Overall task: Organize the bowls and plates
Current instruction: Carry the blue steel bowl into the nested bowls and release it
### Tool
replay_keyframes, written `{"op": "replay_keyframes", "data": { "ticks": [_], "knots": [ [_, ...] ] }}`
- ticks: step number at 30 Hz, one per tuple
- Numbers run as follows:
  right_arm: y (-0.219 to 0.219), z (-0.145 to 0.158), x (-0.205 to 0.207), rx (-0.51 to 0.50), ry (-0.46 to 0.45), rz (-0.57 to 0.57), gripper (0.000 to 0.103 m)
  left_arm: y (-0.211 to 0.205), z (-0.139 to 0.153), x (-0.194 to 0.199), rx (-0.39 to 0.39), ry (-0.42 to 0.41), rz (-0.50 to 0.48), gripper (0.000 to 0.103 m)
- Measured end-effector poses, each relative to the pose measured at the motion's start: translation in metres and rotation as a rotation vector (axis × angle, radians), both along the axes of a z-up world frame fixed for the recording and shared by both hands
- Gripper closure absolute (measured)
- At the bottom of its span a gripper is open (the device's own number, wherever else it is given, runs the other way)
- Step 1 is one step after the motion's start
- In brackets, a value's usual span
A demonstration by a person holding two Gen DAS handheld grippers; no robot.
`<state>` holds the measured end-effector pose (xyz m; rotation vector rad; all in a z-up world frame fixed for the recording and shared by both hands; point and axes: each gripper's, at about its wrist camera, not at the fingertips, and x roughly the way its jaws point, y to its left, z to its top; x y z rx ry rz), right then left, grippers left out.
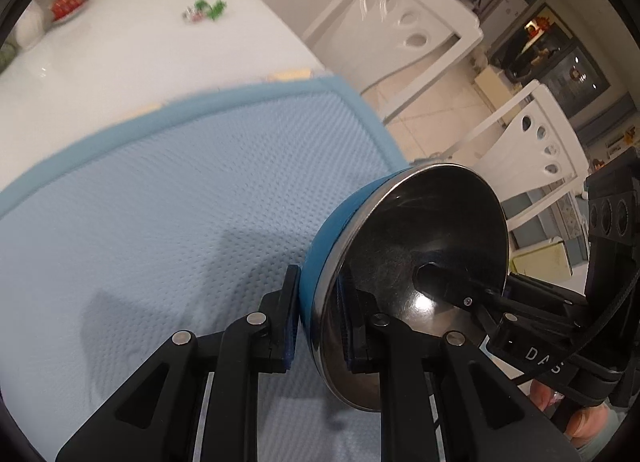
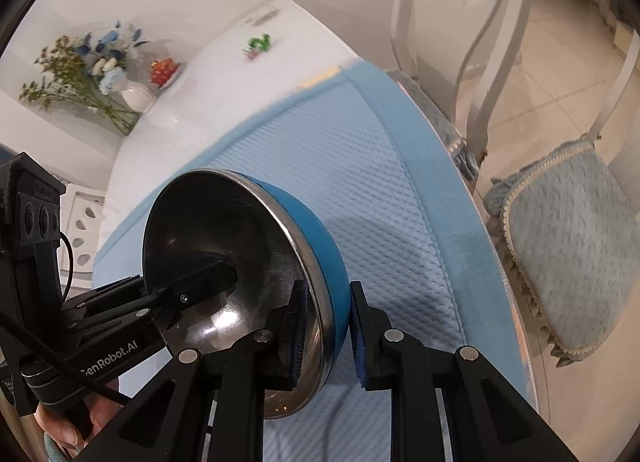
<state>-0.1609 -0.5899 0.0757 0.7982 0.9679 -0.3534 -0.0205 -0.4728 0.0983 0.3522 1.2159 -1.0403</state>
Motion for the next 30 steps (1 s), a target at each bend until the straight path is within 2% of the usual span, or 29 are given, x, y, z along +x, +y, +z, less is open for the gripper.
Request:
{"op": "replay_keyframes", "data": {
  "ticks": [6, 9, 13, 17, 21, 25, 30],
  "knots": [
    [0.023, 0.046, -0.017, -0.035, -0.084, 0.006, 0.084, 0.042, 0.049, -0.022, -0.089, -0.053, 0.03, 0.089],
    [0.039, 0.062, -0.026, -0.053, -0.101, 0.011, 0.084, 0.066, 0.063, -0.04, -0.093, -0.091, 0.045, 0.089],
    [0.068, 0.072, -0.037, -0.049, -0.099, 0.06, 0.084, 0.1, 0.073, -0.059, -0.084, -0.127, 0.098, 0.089],
    [0.099, 0.071, -0.048, -0.002, -0.089, 0.115, 0.084, 0.138, 0.08, -0.074, -0.093, -0.131, 0.159, 0.089],
    [0.124, 0.068, -0.056, 0.034, -0.073, 0.174, 0.084, 0.17, 0.077, -0.087, -0.083, -0.114, 0.212, 0.089],
    [0.149, 0.062, -0.062, 0.036, -0.034, 0.234, 0.084, 0.199, 0.059, -0.102, -0.052, -0.065, 0.274, 0.089],
    [0.173, 0.045, -0.068, 0.053, 0.032, 0.306, 0.084, 0.217, 0.036, -0.115, -0.007, -0.017, 0.302, 0.089]
  ]
}}
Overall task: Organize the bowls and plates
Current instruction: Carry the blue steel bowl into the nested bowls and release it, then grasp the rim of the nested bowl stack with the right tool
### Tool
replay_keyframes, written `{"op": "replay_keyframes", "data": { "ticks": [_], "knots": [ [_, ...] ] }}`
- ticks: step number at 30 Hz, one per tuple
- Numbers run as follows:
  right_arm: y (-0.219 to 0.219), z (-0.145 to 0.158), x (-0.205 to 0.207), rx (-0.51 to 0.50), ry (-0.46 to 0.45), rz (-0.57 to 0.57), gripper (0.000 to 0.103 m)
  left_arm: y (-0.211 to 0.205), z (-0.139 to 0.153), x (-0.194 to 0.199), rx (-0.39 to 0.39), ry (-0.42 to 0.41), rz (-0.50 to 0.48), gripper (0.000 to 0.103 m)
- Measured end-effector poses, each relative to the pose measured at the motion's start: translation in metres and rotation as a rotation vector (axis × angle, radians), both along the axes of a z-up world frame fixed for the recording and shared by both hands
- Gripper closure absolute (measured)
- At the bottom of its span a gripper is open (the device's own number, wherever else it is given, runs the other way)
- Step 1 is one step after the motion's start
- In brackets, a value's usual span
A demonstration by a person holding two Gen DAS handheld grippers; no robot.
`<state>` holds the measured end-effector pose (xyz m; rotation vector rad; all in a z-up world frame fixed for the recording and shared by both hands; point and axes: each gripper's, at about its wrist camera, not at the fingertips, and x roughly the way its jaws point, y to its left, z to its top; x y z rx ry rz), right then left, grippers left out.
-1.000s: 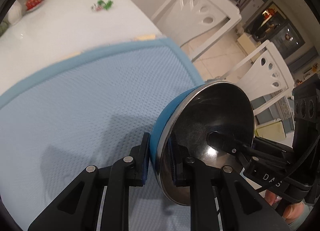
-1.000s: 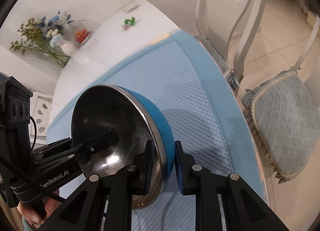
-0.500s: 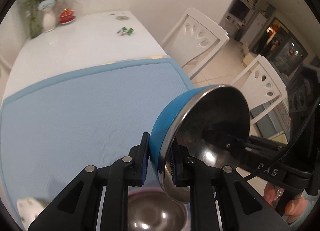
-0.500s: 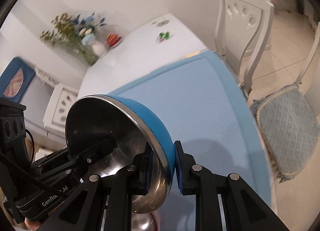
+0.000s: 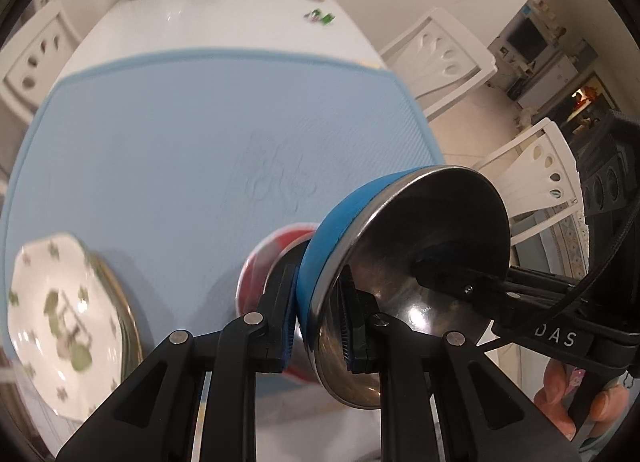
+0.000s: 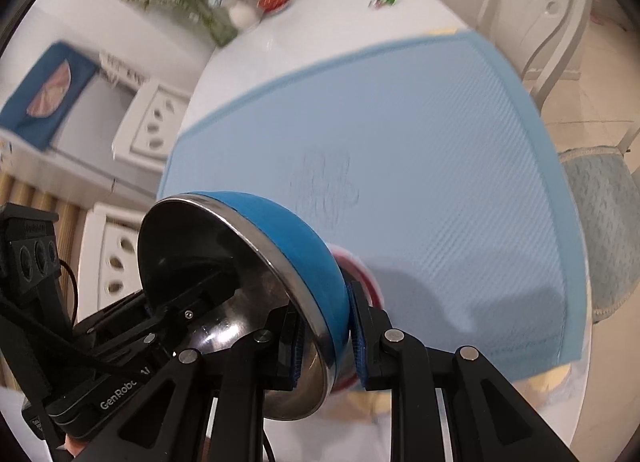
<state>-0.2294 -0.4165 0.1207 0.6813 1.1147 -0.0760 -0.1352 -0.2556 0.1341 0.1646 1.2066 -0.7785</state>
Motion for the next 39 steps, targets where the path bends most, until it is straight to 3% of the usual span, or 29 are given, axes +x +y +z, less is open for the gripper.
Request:
{"op": "replay_keyframes", "data": {
  "ticks": [10, 27, 32, 39],
  "knots": [
    [0.016, -0.03, -0.001, 0.005, 0.099, 0.047, 0.083, 0.008, -0.021, -0.016, 0.036, 0.027, 0.006, 0.089],
    [0.019, -0.034, -0.006, 0.019, 0.104, 0.05, 0.082, 0.003, -0.02, -0.021, 0.054, -0.022, -0.029, 0.089],
    [0.006, -0.031, -0.008, 0.035, 0.08, 0.029, 0.082, 0.013, -0.015, -0.015, 0.083, -0.071, 0.011, 0.084],
    [-0.007, -0.025, -0.015, 0.05, 0.064, 0.0, 0.082, 0.041, -0.013, 0.004, 0.051, -0.035, 0.104, 0.084]
  ]
}}
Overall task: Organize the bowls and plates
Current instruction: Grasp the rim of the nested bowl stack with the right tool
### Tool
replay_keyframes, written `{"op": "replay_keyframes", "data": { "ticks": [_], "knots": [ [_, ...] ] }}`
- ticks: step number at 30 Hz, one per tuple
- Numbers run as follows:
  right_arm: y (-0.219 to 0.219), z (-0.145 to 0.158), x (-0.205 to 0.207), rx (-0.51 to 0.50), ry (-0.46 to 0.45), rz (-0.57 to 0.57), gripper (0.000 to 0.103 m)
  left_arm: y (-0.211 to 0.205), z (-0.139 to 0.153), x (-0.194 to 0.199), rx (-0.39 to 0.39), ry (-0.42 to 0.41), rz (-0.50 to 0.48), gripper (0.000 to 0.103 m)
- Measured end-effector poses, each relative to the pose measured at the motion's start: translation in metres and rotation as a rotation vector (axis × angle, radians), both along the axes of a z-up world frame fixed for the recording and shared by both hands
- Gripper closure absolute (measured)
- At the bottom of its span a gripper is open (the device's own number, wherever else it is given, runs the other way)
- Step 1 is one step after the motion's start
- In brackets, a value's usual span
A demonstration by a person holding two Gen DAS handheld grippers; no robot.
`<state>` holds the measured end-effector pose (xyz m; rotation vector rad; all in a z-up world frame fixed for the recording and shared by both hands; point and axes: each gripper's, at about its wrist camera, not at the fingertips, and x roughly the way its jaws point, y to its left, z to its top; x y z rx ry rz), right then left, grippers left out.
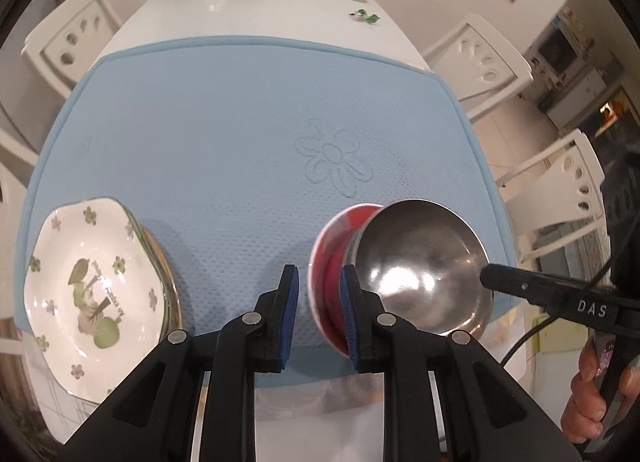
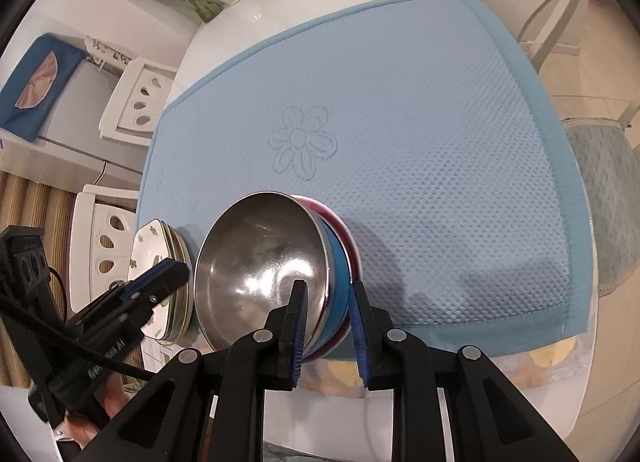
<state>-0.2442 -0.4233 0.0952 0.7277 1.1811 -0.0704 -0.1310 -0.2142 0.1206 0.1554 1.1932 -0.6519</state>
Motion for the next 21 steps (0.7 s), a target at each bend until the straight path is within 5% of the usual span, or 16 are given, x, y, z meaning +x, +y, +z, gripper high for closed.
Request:
{"op": "replay_keyframes", "data": {
  "ticks": [8, 13, 18, 21],
  "knots": [
    [0.008, -0.003, 0.004, -0.009, 0.006, 0.033, 0.082, -0.011, -0.001, 0.0, 0.011, -0.002, -0.043, 0.084],
    [0.005, 0.006, 0.007, -0.051, -0.029, 0.032, 0.082, -0.015, 0.008, 0.004, -0.042, -0.012, -0.059, 0.072],
    [0.0, 0.005, 0.006, -0.047, -0.047, 0.023, 0.081, -0.018, 0.014, 0.005, -0.073, 0.002, -0.082, 0.045],
    [-0.001, -0.002, 0.006, -0.026, -0.029, 0.017, 0.081, -0.016, 0.019, 0.005, -0.108, 0.007, -0.082, 0.045]
  ]
}}
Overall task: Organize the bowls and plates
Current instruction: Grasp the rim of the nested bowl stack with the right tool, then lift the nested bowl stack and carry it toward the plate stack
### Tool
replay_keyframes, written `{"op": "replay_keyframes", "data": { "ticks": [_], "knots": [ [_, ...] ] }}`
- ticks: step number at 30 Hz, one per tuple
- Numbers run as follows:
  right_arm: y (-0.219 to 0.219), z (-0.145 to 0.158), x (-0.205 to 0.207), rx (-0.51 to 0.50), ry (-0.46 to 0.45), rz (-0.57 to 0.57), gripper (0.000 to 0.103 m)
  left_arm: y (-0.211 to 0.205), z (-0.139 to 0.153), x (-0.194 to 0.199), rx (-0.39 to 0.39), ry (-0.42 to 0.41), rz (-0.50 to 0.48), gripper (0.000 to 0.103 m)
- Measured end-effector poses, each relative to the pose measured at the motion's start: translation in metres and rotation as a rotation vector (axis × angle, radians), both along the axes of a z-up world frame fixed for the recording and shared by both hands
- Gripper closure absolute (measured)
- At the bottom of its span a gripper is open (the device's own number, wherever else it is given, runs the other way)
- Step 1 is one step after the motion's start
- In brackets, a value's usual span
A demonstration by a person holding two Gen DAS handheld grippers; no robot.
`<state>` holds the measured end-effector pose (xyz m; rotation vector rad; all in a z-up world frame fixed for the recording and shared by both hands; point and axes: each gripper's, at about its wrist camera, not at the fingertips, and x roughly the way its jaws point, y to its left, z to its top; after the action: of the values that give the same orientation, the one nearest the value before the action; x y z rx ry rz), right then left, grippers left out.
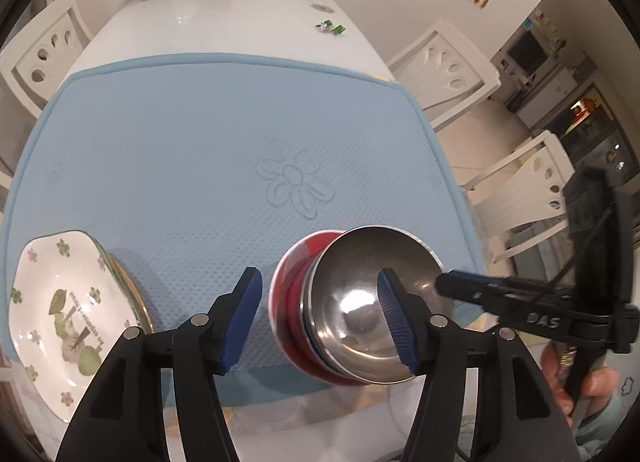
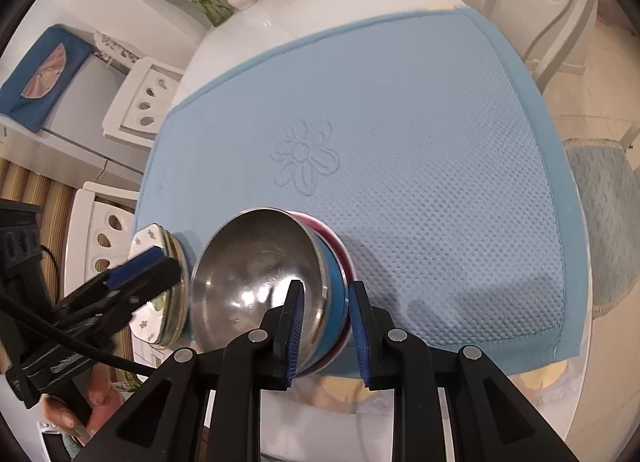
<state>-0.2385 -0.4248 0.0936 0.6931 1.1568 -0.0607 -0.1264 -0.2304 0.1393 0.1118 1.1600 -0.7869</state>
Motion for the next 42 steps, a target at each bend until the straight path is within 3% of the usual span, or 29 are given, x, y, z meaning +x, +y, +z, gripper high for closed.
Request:
{"op": "replay_keyframes", "data": {
  "ticks": [3, 9, 18, 24, 42],
  "knots": [
    [-0.003, -0.003, -0.004, 0.013, -0.002, -0.009, 0.081, -0.003, 0.006, -0.002, 0.014, -0.037, -0.017, 0.045],
    [-0.008, -0.006, -0.004, -0.012, 0.021, -0.006, 0.08, -0.016, 0.004, -0.012, 0.122, -0.113, -0.073, 0.045],
    [0.004, 0.01, -0.003, -0.17, -0.019, 0.07, 0.08, -0.004, 0.017, -0.014, 0.053, -0.147, -0.039, 0.045],
    [0.005, 0.008, -0.005, -0.125, -0.026, 0.071, 0.079, -0.001, 0.028, -0.016, 0.009, -0.174, -0.024, 0.045],
    [0.009, 0.002, -0.005, -0.115, -0.016, 0.1, 0.079, 0.0, 0.024, -0.018, 0.019, -0.154, 0.002, 0.045]
  ]
}}
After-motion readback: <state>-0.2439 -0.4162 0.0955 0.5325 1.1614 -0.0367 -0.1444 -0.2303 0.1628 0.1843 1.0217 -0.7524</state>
